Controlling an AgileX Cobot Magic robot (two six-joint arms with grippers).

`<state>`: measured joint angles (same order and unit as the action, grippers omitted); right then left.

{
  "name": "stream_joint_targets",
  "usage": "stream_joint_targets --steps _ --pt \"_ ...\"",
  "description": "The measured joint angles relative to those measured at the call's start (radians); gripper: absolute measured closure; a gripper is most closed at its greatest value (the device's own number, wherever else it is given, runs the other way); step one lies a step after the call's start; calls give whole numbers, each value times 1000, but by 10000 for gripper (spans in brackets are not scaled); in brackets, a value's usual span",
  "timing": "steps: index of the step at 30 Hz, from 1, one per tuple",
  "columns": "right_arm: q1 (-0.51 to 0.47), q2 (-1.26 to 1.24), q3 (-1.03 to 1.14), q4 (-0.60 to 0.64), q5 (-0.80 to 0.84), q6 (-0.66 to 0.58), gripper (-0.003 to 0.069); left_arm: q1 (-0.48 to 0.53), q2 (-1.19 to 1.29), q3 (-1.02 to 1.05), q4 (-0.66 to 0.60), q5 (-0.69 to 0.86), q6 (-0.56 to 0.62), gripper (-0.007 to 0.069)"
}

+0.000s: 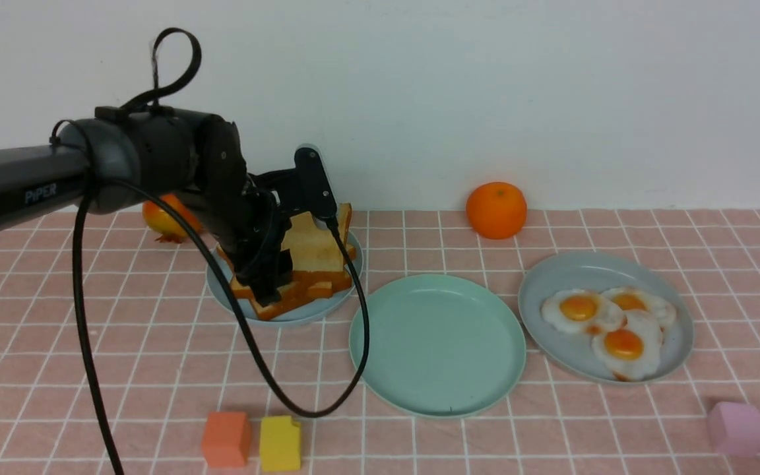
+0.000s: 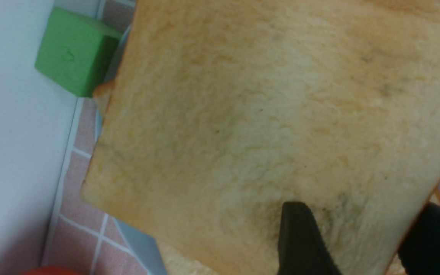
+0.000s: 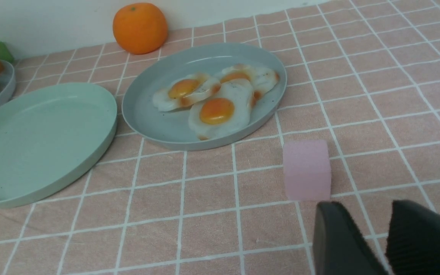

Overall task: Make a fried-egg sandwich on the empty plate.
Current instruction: Use the left arm to grab a slice of bread, then use the left arm to put a slice of bread into the empty plate in the middle

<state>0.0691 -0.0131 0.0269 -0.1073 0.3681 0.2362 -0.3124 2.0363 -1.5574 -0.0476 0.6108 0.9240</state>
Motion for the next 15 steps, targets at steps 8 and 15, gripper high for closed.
stream_joint_targets --steps 8,15 --pt "0 0 1 159 -82 0 419 0 0 0 -1 -3 7 470" --pt "0 0 1 369 -234 0 419 -9 -20 0 -1 11 -17 488"
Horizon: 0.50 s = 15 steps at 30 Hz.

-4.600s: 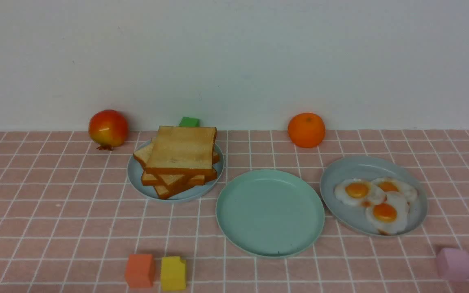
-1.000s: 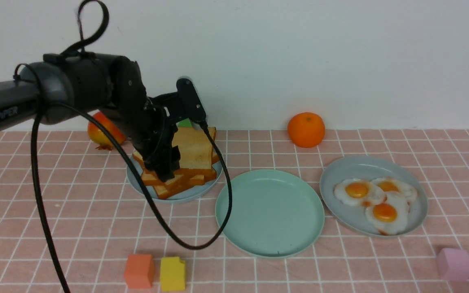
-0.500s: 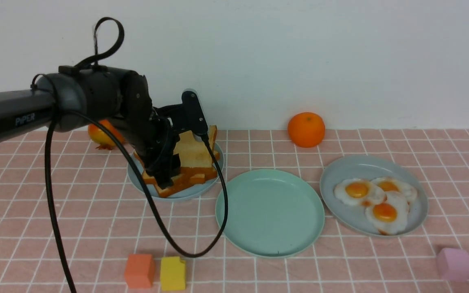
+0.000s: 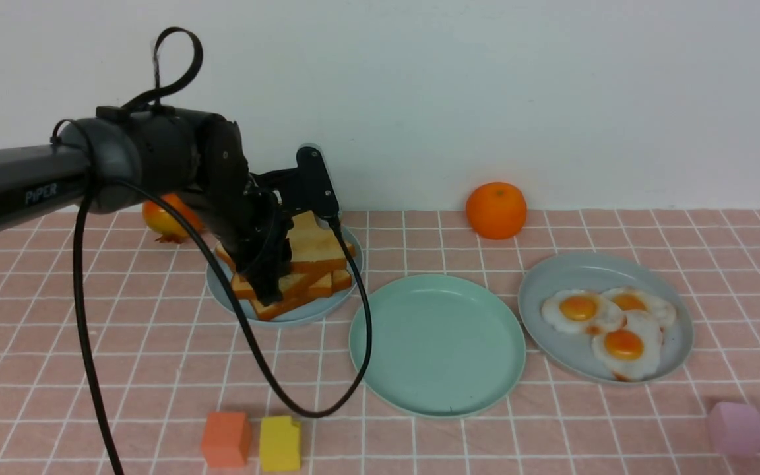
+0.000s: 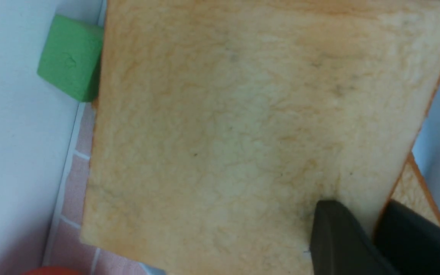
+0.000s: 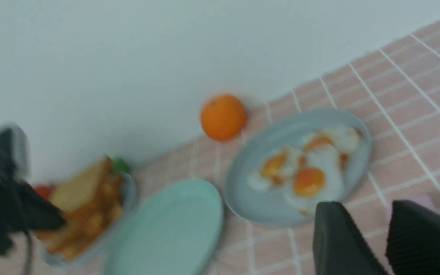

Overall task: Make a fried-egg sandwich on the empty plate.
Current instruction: Use the left arm to put a slice of bread into the empty plate in the middle

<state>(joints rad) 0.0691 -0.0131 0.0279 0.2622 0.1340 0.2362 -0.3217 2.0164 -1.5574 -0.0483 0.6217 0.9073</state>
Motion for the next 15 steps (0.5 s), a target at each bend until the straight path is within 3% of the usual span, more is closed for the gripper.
stream_joint_targets --steps 5,8,11,15 --pt "0 0 0 77 -71 1 419 -21 -105 2 -3 49 -45 503" --pt "0 0 -55 121 7 14 434 -47 -196 2 -40 99 -70 517" --pt "0 40 -239 118 210 -1 485 -92 -259 2 -97 158 -75 517" --pt "0 201 -585 36 618 -125 585 -208 -270 12 -158 194 -78 517"
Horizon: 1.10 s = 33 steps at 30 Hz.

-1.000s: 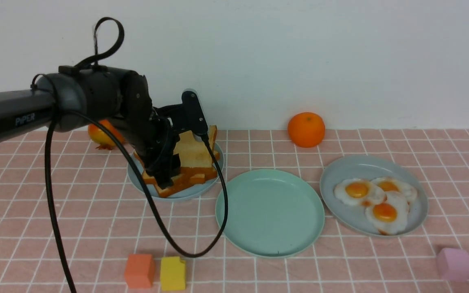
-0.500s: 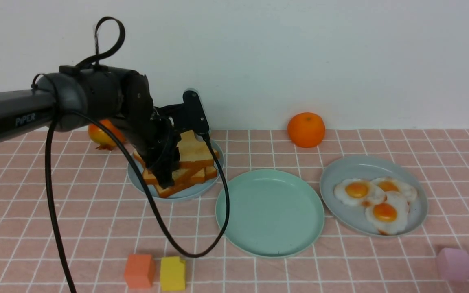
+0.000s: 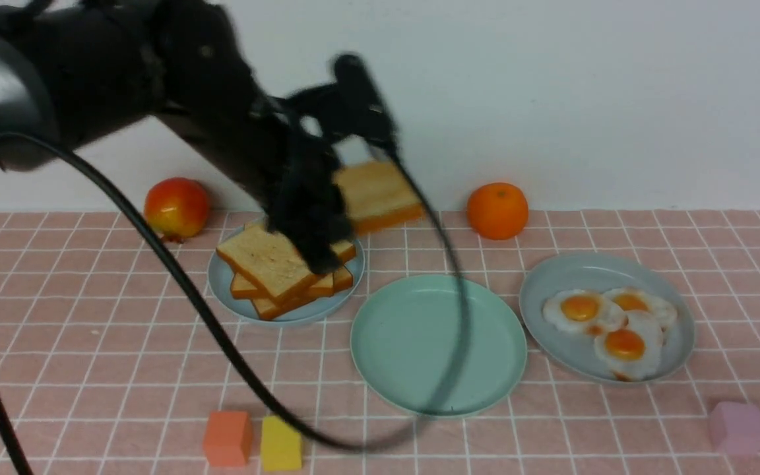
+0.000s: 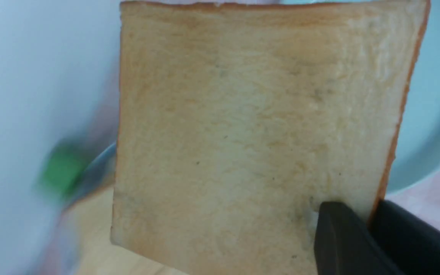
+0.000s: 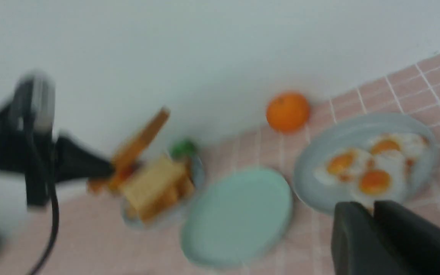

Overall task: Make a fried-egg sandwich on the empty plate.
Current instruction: Use the left arm to put a slice of bread into the empty plate in the middle

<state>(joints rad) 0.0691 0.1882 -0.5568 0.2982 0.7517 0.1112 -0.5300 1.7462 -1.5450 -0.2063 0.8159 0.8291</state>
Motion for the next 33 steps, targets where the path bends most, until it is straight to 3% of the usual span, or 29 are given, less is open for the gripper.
stream_joint_targets --steps 4,6,11,26,30,33 --pt "0 153 -299 -129 403 -85 648 -121 59 32 -4 -13 -10 517" --pt "3 188 -392 -191 482 -93 652 -154 101 37 0 -45 -26 518" --pt "30 197 -445 -231 505 -95 652 -164 195 39 21 -129 -52 523" --pt "35 198 -445 -156 505 -111 648 -163 290 39 106 -216 -55 523" --pt "35 198 -445 -152 505 -111 648 -163 290 39 108 -215 -55 438" --pt "35 198 -445 -145 505 -111 644 -163 285 39 108 -207 -55 323"
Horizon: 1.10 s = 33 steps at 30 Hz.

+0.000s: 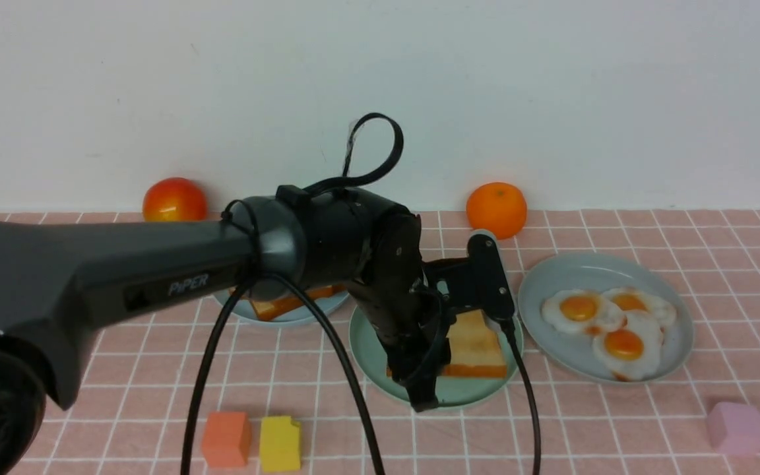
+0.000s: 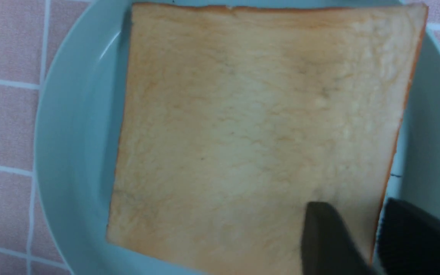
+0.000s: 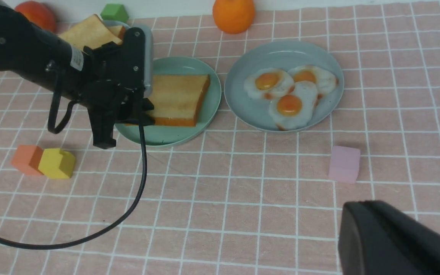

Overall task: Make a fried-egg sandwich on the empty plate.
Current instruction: Use the left arm to put a slice of bread into the empty plate in the middle, then use the right arm to grab a fried egg

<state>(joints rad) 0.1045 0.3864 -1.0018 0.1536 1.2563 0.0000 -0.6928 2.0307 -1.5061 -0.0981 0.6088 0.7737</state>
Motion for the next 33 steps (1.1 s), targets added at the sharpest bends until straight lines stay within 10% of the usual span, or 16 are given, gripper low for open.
stream_joint_targets --steps 10,20,33 --pt "0 0 0 29 0 0 640 0 -131 0 1 92 -130 142" --pt "0 185 -2 39 0 -19 629 0 -595 40 -93 175 -452 613" --pt "11 628 -2 183 -44 -128 627 0 -1271 669 -268 110 -490 613"
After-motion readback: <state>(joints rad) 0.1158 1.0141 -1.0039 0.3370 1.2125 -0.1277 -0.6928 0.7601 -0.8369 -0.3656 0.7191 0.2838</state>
